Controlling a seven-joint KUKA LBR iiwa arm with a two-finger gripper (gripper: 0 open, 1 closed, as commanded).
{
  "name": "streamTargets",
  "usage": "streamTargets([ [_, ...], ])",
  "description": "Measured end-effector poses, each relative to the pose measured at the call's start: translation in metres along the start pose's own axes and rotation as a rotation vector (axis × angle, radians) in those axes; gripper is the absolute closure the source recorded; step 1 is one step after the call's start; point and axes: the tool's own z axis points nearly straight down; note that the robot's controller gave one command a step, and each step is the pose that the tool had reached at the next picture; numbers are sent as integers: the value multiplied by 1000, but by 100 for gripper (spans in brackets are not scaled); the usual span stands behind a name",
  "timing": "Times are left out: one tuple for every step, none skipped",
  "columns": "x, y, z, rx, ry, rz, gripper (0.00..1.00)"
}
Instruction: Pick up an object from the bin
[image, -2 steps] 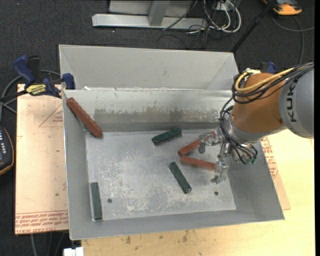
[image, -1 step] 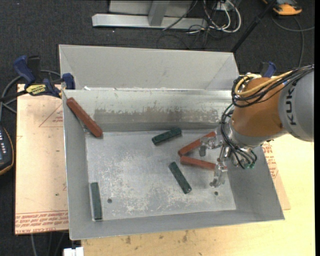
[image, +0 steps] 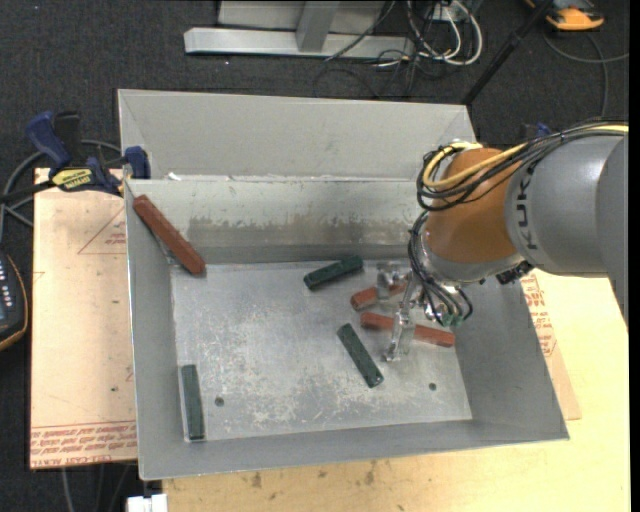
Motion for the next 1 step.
streamTargets([
  [0,-1,-1,-1,2,2,100],
])
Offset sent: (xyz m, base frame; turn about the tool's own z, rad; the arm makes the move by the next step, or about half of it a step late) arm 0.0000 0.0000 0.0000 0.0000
